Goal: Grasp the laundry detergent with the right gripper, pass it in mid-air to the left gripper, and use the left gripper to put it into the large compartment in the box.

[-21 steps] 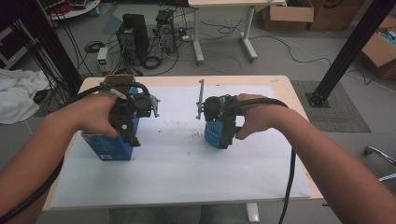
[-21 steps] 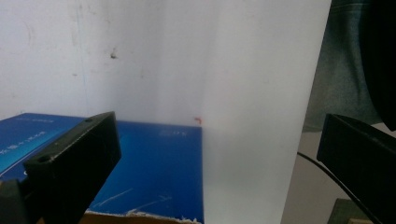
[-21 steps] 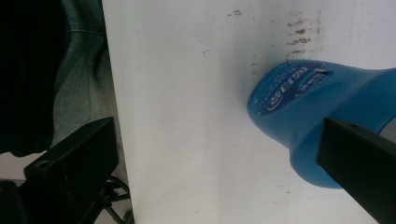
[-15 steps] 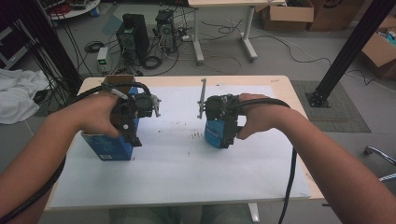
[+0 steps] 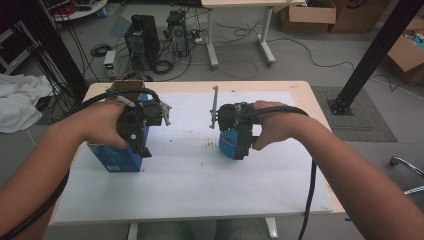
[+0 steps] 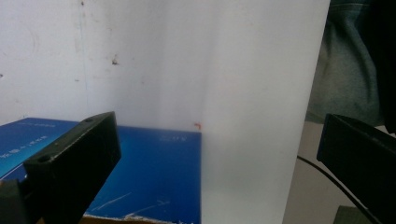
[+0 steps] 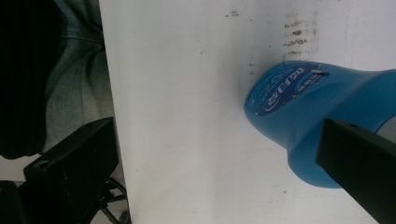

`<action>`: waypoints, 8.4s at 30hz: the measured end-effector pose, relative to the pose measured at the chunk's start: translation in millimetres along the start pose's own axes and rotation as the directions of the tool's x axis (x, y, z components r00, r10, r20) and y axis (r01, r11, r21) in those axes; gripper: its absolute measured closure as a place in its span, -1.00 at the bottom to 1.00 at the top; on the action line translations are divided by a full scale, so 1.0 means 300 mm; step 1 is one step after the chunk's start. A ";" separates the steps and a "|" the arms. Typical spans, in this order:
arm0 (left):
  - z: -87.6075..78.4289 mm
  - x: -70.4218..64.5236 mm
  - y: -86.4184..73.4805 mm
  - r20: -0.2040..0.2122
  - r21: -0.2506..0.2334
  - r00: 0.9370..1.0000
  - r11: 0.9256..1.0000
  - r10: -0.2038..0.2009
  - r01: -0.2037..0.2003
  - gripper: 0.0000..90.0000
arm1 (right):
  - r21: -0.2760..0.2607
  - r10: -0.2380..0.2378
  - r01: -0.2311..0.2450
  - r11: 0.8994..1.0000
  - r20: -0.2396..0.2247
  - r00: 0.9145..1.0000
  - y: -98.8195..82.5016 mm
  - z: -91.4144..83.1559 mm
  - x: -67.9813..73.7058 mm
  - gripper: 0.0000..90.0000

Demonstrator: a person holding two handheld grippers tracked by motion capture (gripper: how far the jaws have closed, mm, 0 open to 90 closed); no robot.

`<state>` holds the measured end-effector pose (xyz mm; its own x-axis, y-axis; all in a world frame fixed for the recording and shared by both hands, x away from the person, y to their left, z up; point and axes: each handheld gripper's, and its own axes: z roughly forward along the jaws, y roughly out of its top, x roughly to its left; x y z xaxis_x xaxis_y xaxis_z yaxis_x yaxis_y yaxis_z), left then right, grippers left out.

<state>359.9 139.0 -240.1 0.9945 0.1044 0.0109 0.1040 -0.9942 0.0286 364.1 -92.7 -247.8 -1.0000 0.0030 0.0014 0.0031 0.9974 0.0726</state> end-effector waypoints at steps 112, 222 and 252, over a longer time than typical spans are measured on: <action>-0.037 -0.069 -0.034 -0.042 -0.042 0.999 0.999 -0.001 0.000 -1.00 | -0.922 0.630 -0.273 0.274 -0.042 0.775 -0.376 0.623 -0.057 -1.00; -0.033 -0.078 0.080 -0.027 -0.012 0.999 0.999 0.034 -0.034 -1.00 | -0.894 0.016 0.020 0.448 0.030 0.999 -0.246 0.410 0.061 0.01; -0.013 -0.134 0.204 -0.010 -0.012 0.995 0.995 0.094 -0.095 -1.00 | -0.890 -0.111 0.049 0.453 -0.002 0.994 0.036 0.481 0.060 0.01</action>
<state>326.2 74.0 -234.8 0.9997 0.0103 0.0240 0.0093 -0.9992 0.0396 346.0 -71.5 -391.0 -0.9941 -0.1081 -0.0044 -0.0461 0.3871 0.9209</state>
